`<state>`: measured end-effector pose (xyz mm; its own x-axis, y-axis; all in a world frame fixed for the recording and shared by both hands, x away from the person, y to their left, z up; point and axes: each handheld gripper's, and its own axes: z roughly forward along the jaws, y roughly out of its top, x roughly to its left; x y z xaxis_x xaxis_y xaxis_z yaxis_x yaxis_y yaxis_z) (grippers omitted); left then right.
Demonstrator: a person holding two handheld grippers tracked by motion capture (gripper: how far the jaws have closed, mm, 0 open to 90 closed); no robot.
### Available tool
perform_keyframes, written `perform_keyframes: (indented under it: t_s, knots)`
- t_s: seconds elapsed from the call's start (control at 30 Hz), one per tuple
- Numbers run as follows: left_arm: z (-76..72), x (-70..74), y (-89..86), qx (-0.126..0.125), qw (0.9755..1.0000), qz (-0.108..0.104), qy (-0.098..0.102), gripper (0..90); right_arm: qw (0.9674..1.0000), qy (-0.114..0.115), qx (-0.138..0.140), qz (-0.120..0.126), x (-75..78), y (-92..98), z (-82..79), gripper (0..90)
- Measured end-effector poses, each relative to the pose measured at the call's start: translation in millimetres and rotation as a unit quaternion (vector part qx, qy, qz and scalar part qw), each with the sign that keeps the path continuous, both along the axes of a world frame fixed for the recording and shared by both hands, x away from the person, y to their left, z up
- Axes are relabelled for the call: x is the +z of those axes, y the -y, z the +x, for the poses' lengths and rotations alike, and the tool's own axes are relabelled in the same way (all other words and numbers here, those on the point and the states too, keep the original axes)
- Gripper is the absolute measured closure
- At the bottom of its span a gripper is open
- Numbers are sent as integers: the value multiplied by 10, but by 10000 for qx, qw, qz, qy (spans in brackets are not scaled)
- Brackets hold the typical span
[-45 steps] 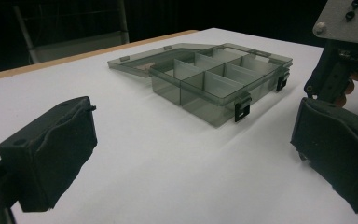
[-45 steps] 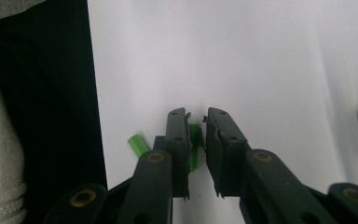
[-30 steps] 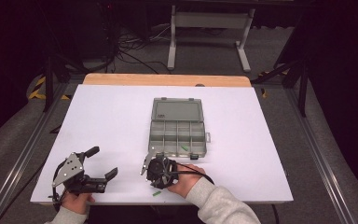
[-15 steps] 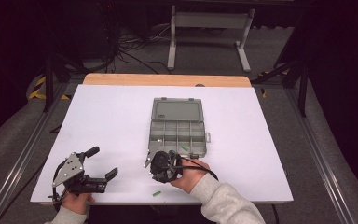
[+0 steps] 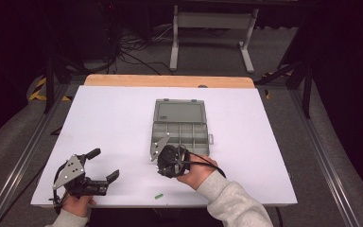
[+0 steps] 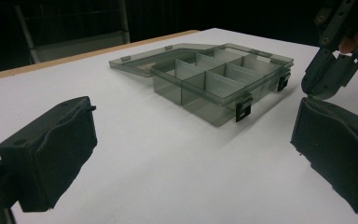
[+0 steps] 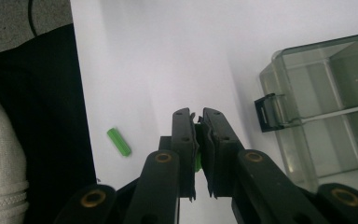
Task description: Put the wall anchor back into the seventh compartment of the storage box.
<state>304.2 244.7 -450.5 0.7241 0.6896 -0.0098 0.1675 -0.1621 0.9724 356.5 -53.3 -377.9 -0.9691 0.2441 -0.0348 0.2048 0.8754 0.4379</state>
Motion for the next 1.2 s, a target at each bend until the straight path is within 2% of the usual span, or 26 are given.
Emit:
perform_keyframes:
  t_s: [0.2,0.63,1.2]
  knots:
    - [3,2,-2,-16,10000,27,10,6,9999,80,-104,61,75,75,88,834]
    - [2,0,-2,4,10000,10,9,5,9985,176,-515,97,201,258,289,834]
    - [4,-1,-5,9,10000,12,9,5,9949,179,-992,48,181,424,559,834]
